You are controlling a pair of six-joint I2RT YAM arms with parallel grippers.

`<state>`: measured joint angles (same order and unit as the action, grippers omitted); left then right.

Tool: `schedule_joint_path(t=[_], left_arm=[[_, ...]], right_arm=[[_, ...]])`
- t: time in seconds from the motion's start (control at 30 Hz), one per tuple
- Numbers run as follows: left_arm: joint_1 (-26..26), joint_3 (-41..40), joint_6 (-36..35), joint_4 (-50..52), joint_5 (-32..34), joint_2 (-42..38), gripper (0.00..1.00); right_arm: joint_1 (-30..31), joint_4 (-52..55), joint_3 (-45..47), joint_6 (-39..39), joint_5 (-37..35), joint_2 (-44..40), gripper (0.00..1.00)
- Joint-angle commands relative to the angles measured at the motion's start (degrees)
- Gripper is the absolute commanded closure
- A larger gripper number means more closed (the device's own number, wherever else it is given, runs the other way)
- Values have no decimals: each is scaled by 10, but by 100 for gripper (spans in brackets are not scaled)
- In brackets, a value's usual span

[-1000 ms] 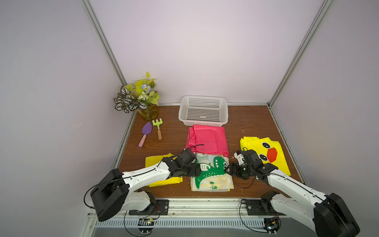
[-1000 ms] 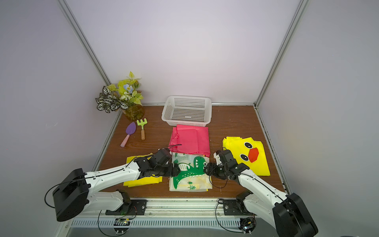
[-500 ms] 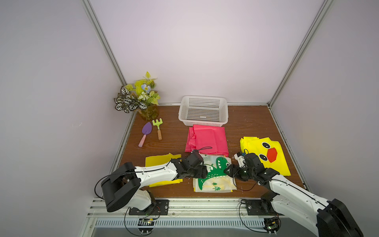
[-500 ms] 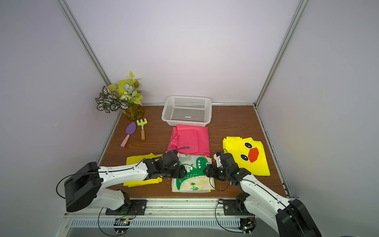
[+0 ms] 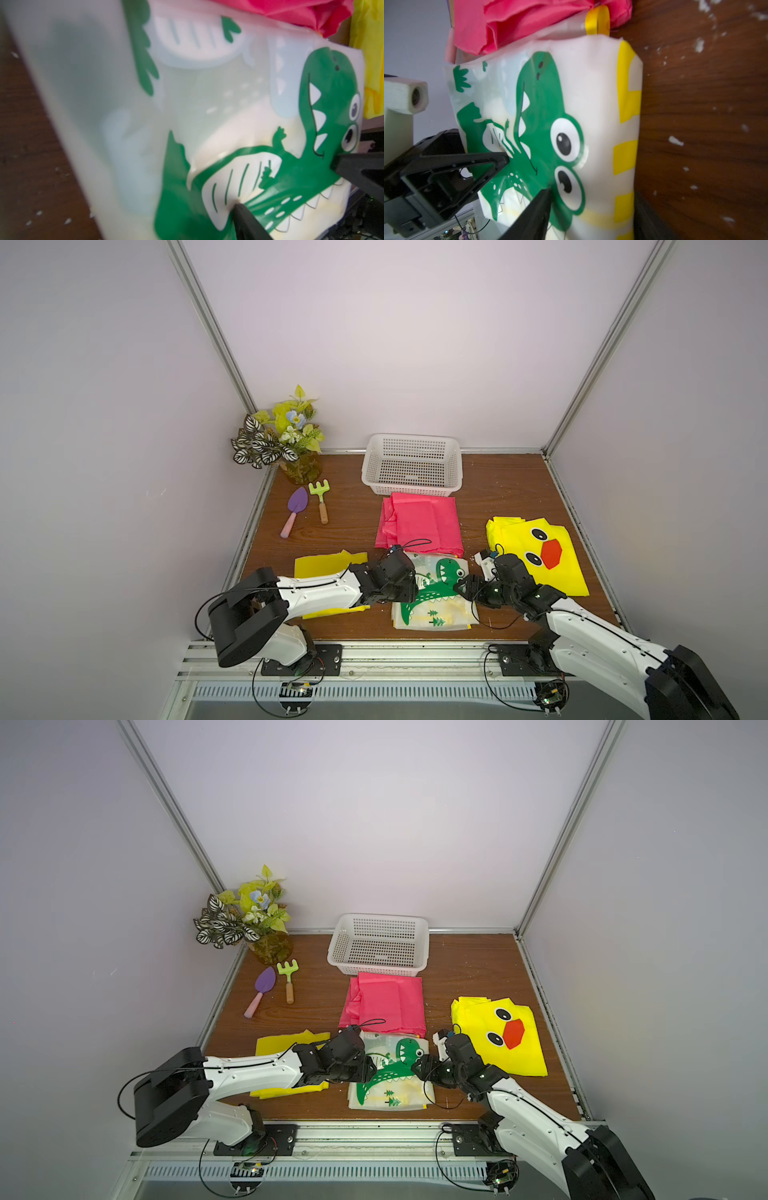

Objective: Put the folded raincoat in the basket
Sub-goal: Pick up the raincoat from the center of the board.

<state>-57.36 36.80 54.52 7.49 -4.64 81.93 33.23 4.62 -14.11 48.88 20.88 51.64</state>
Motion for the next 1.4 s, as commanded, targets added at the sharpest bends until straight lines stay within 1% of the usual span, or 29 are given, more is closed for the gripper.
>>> schedule_joint_path(t=[0.0, 0.03, 0.1, 0.13, 0.17, 0.2, 0.33, 0.37, 0.43, 0.53, 0.63, 0.67, 0.77, 0.87, 1.03, 1.13, 1.23, 1.37], left_arm=[[-13, 1, -10, 27, -13, 19, 43], [-13, 3, -12, 28, -14, 20, 46], [-13, 10, -15, 32, -18, 25, 48], [-13, 17, -18, 41, -19, 29, 50], [-13, 29, -21, 56, -20, 36, 54], [-13, 42, -25, 69, -23, 42, 59], [-13, 67, -28, 85, -34, 53, 78], [-13, 71, -28, 85, -35, 52, 84], [-13, 75, -29, 85, -34, 50, 99], [-13, 84, -32, 89, -33, 45, 100], [-13, 108, -44, 113, -34, 46, 100], [-13, 120, -51, 128, -35, 48, 100], [-13, 143, -56, 156, -39, 37, 100], [-13, 141, -39, 155, -35, 4, 100], [-13, 126, 1, 156, 4, -58, 100], [-13, 129, 11, 156, 17, -87, 100], [-13, 140, 16, 157, 17, -107, 100], [-13, 139, 34, 162, 9, -136, 100]], right_arm=[[15, -12, 9, 18, 5, -1, 41], [18, -16, 9, 20, 3, 0, 42], [25, -25, 9, 27, -3, 3, 44], [28, -30, 9, 30, -6, 4, 46], [31, -31, 6, 32, -9, 5, 51], [35, -28, 2, 34, -15, 5, 55], [46, -28, -6, 33, -23, 1, 63], [48, -27, -10, 30, -23, 2, 66], [52, -25, -19, 22, -23, 6, 76], [58, -19, -37, 14, -23, 19, 92], [65, -6, -59, 1, -23, 27, 100], [69, 5, -70, -3, -40, 28, 100], [77, 19, -91, -9, -53, 22, 100], [82, 42, -113, -14, -60, 14, 100], [87, 80, -153, -31, -57, 7, 100], [91, 110, -184, -50, -66, 13, 100], [93, 133, -211, -65, -63, 20, 100], [98, 144, -231, -71, -45, 9, 100]])
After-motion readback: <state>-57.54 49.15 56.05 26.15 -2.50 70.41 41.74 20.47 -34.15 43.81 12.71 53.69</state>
